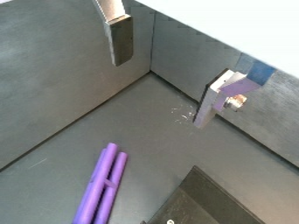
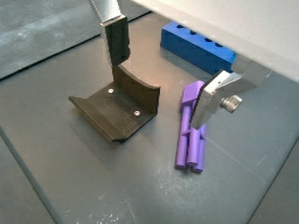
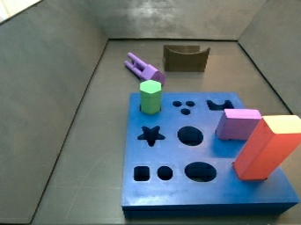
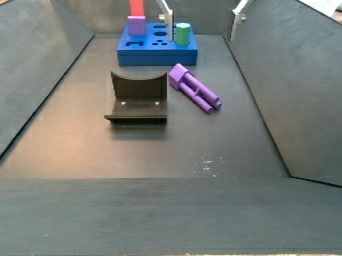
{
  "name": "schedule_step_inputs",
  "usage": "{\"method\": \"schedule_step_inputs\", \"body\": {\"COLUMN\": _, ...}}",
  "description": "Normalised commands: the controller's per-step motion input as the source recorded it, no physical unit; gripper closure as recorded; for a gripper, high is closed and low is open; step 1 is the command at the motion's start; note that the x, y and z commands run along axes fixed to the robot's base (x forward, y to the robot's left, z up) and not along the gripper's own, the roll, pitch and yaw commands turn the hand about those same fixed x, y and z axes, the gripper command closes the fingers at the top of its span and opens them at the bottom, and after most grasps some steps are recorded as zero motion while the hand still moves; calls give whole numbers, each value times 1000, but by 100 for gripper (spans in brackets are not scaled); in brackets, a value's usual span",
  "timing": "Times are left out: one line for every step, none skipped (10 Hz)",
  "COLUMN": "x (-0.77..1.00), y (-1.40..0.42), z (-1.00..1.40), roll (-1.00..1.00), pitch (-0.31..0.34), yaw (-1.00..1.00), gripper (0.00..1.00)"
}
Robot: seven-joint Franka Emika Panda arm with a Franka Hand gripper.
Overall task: Pick up the 3 prong object. Move up. Place the 3 prong object on the fixture. Regrasp the 3 prong object. Move to above the board. Insert the 3 prong object.
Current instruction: Pick up the 3 prong object.
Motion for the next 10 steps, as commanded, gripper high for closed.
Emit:
{"method": "schedule_step_inputs", "body": {"x": 0, "y": -97, "z": -169, "roll": 141, "pitch": 4, "yaw": 277, "gripper": 0}}
{"method": "schedule_step_inputs", "body": {"x": -51, "y": -49, "z": -880, "roll": 0, "pitch": -59, "yaw": 711, "gripper": 0}}
{"method": "schedule_step_inputs", "body": {"x": -63, "y": -51, "z": -809, "roll": 0, "pitch": -11, "yaw": 846, "gripper": 0}}
{"method": "schedule_step_inputs", "body": {"x": 0, "y": -66, "z": -583, "roll": 0, "pitch": 13, "yaw": 1000, "gripper": 0}}
{"method": "schedule_step_inputs", "body": {"x": 0, "y": 0, "z": -571, "roll": 0, "pitch": 0, "yaw": 1000, "gripper": 0}}
{"method": "schedule_step_inputs", "body": {"x": 0, "y": 0, "z": -457, "roll": 0, "pitch": 0, "yaw": 1000, "gripper": 0}}
{"method": "schedule_step_inputs", "body": {"x": 0, "y": -54, "z": -394, "roll": 0, "pitch": -20, "yaw": 1000, "gripper": 0}}
{"method": "schedule_step_inputs", "body": {"x": 0, "y": -137, "z": -371, "roll": 0, "pitch": -26, "yaw": 1000, "gripper": 0}}
{"method": "schedule_step_inputs", "body": {"x": -43, "y": -220, "z": -331, "roll": 26, "pitch": -31, "yaw": 966, "gripper": 0}}
{"method": "schedule_step_inputs", "body": {"x": -143, "y": -291, "z": -209, "roll": 179, "pitch": -11, "yaw": 714, "gripper": 0}}
